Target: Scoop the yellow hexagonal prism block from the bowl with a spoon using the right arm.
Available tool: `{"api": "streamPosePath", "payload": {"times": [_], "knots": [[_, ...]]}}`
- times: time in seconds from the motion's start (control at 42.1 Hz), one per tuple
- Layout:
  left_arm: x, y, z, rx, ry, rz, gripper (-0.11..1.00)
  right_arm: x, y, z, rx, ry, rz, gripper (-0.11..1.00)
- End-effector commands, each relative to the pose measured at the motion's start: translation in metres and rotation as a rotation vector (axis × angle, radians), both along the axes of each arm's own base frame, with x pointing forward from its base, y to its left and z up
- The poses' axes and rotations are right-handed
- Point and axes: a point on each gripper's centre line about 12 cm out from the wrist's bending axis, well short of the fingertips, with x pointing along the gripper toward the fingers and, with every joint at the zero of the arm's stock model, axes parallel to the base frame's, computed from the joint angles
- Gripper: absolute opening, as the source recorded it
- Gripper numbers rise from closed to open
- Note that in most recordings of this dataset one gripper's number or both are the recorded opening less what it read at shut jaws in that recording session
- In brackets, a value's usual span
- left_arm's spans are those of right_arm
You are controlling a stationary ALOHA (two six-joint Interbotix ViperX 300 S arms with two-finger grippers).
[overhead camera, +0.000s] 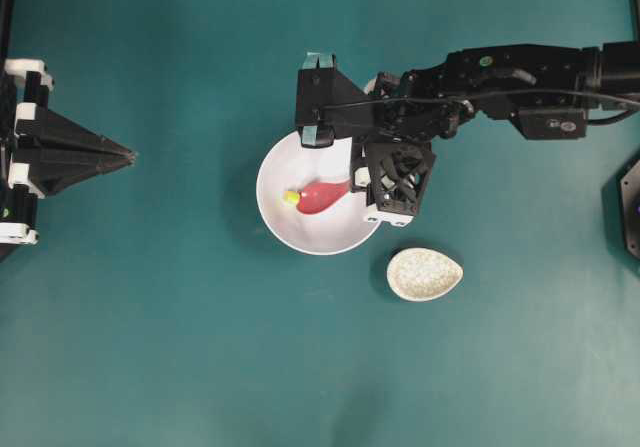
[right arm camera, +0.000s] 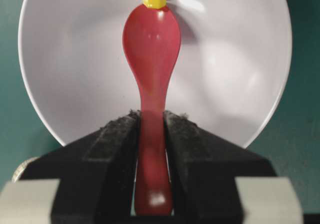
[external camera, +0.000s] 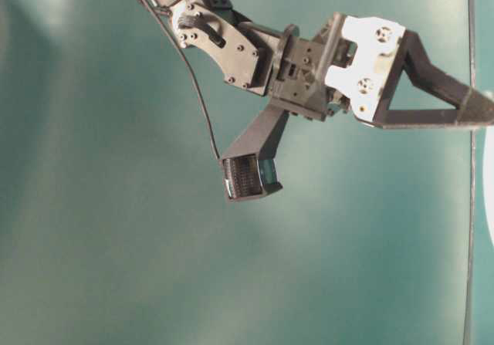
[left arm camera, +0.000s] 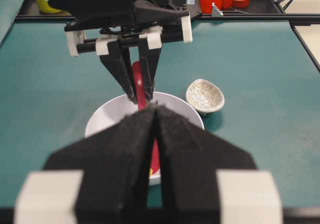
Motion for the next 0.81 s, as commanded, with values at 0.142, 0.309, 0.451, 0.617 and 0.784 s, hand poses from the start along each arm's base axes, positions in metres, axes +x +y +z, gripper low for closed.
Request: {"api": "streamPosePath", "payload": {"times": [0.142, 0.309, 0.451, 0.617, 0.784], "knots": [[0.002, 0.0, 0.008, 0.002, -0.018, 0.001, 0.0, 0.002, 0.001, 0.01, -0.006, -0.056, -0.01, 0.23], [0.002, 0.0, 0.008, 0.0, -0.018, 0.001, 0.0, 0.0, 0.0, 0.01, -0.01, -0.078, -0.026, 0.23], [0.003, 0.0, 0.007, 0.0, -0.018, 0.0, 0.0, -0.003, 0.0, 0.009, -0.007, -0.107, -0.045, 0.23], [0.002, 0.0, 0.008, 0.002, -0.02, 0.001, 0.0, -0.008, 0.001, 0.01, -0.006, -0.143, -0.066, 0.23], [0.002, 0.0, 0.009, 0.0, -0.023, 0.001, 0.0, -0.012, 0.002, 0.01, -0.01, -0.174, -0.081, 0.23]]}}
